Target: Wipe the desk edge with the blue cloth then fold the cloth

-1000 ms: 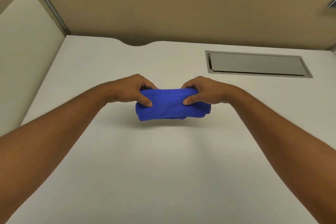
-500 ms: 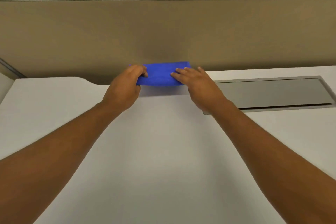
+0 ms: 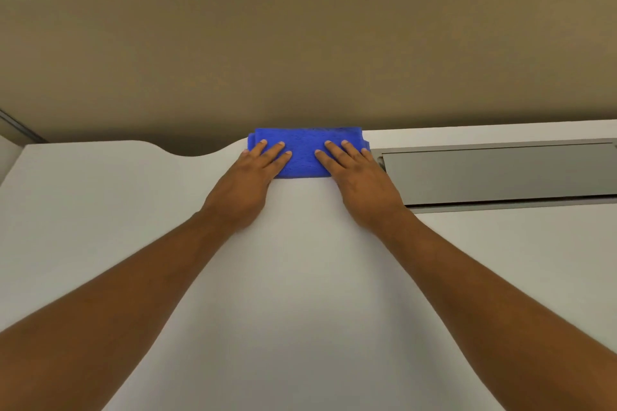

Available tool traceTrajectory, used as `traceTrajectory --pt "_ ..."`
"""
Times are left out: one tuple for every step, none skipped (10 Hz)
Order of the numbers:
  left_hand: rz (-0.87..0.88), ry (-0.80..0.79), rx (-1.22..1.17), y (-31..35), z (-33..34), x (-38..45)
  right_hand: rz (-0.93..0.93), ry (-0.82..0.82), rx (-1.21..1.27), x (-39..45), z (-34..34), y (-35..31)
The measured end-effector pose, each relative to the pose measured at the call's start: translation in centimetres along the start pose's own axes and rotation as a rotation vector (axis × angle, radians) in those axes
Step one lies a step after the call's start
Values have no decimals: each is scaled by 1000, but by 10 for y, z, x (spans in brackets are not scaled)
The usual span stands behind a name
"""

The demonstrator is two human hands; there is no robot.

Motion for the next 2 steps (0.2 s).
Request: traceTrajectory --pt "-15 6 55 11 -14 -10 -6 8 -2 -9 -8 -1" --pt "-14 88 92 30 -40 -36 -8 108 28 -32 -33 -10"
Point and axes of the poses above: each hand's wrist, its own x-axis towards the middle knuckle, its own z-axis out of the palm, y = z × x, the point moved 10 cm from there along x, towards the middle knuckle, and after that the axes turned 13 degrees about -y, right-handed, at the moved point
